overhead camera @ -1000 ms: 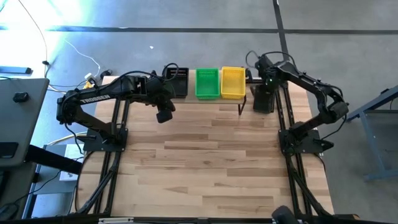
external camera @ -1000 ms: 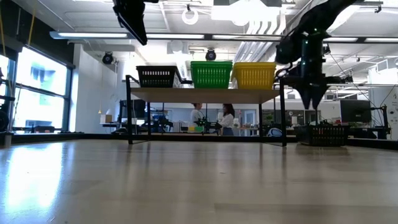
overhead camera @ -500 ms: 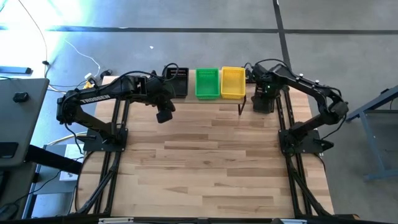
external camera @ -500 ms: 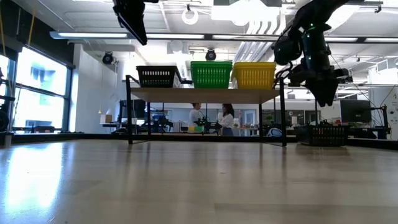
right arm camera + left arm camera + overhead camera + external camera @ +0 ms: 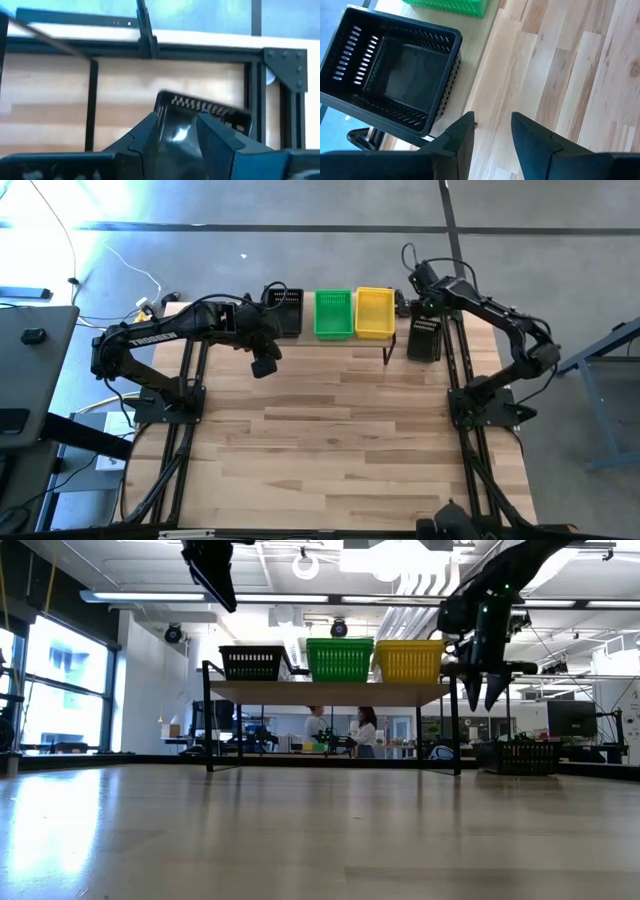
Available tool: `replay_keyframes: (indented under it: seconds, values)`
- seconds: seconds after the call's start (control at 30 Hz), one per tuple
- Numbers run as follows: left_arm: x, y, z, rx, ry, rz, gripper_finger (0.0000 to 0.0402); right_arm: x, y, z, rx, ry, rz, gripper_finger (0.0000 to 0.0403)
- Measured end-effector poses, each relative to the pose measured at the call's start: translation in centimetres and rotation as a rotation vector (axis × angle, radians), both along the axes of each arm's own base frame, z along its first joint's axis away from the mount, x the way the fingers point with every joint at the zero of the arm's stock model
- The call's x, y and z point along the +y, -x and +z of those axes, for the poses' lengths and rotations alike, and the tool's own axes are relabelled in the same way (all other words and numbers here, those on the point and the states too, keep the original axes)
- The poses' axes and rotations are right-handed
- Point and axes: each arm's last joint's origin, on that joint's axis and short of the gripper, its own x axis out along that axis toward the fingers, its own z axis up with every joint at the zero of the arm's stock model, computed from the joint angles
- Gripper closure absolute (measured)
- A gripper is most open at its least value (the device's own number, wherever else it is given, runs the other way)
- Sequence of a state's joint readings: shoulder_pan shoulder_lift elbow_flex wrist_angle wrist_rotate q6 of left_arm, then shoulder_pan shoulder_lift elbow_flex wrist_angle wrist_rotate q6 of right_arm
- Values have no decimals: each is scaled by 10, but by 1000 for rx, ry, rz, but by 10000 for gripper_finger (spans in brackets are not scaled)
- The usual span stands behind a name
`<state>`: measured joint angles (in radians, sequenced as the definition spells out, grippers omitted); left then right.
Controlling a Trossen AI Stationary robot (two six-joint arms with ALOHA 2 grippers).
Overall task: Stack baskets on shelf by color
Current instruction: Stack the black bin on top of the other black bins on the shelf
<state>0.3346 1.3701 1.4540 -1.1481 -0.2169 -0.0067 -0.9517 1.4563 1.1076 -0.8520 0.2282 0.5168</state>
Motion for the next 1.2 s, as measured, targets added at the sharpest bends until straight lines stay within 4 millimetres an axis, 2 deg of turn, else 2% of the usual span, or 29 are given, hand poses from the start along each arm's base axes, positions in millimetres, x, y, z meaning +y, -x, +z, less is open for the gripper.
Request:
replay_keyframes:
  seconds: [0.37, 0.87, 1.2]
  values:
    - [0, 0, 0, -3, 4, 6, 282, -23, 6, -26, 99, -47, 26, 281]
    - [0, 0, 0, -3, 4, 6, 282, -25, 7, -28, 291, -74, 520, 281]
    - [0, 0, 0, -4, 5, 7, 282, -24, 7, -30, 350, -98, 711, 281]
